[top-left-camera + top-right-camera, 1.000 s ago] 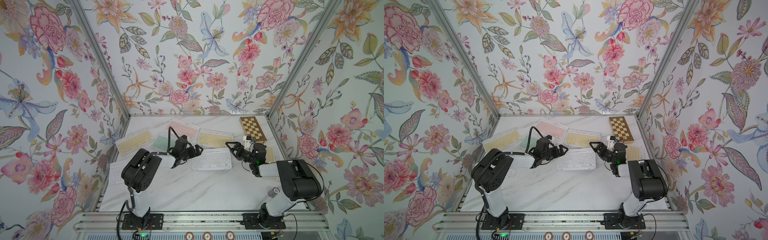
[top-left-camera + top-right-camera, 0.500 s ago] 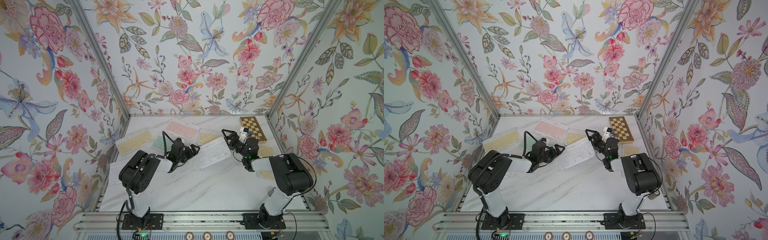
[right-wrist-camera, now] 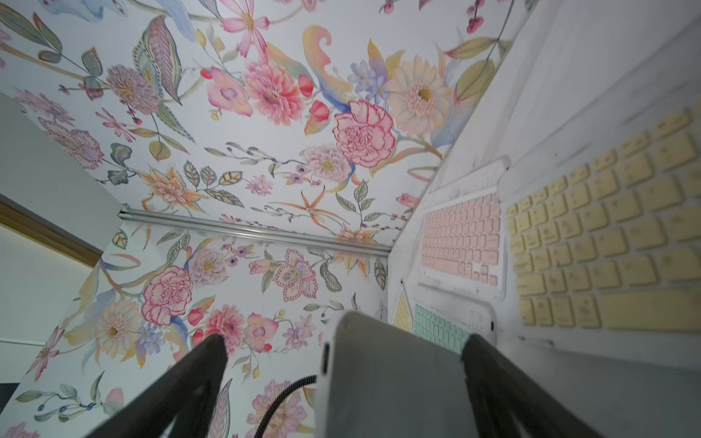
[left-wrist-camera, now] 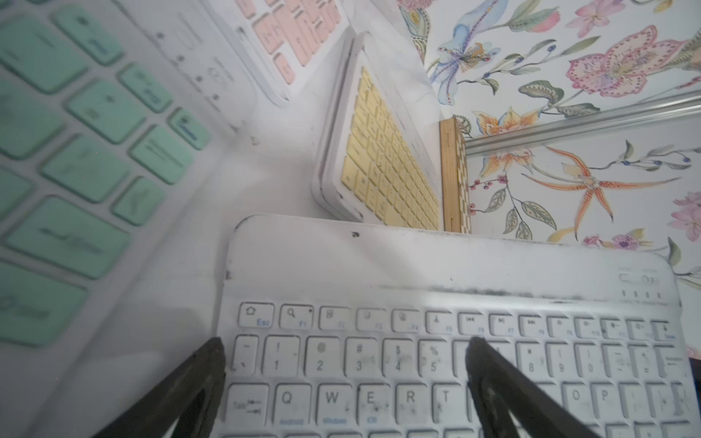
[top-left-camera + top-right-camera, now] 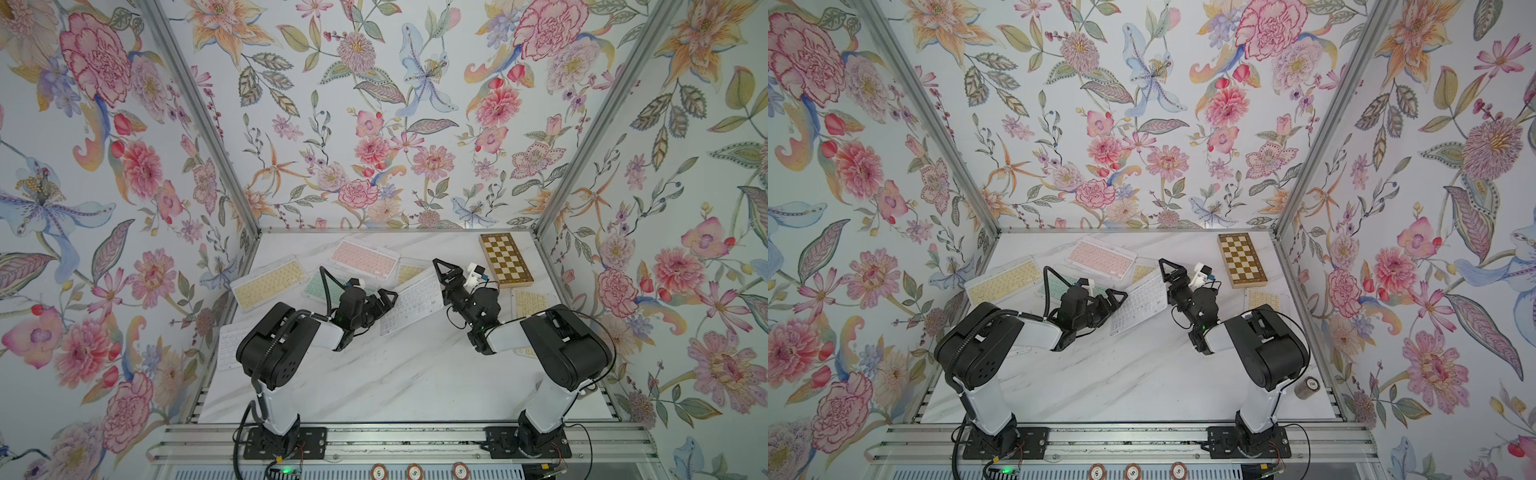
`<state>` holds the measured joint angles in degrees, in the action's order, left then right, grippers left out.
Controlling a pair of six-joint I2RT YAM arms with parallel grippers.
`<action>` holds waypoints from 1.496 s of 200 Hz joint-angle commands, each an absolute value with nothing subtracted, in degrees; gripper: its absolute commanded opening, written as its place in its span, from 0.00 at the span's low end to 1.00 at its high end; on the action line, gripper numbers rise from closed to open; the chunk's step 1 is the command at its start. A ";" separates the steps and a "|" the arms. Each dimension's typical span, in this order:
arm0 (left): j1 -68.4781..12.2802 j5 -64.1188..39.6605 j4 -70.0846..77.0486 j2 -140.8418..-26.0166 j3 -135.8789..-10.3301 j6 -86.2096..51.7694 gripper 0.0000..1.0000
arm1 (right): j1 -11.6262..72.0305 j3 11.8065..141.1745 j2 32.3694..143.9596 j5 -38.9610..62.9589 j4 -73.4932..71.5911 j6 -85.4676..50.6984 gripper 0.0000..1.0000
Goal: Stack the numeric keypads
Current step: Pick up the numeric keypad from the center of the board.
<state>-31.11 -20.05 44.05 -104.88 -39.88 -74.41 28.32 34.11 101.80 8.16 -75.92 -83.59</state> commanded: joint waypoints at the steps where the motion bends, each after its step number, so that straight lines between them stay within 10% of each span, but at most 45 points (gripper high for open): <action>1: -31.82 -23.72 47.71 -103.27 -39.99 -75.37 0.99 | 29.33 33.27 99.65 7.76 -72.46 -85.54 0.99; 125: -31.77 -23.96 49.22 -104.51 -39.05 -75.59 0.99 | 31.29 49.03 87.28 15.38 -17.51 -77.75 0.98; 299: -29.77 -24.71 50.41 -104.58 -37.57 -75.76 0.99 | 33.97 52.33 81.22 20.40 -13.36 -79.78 0.72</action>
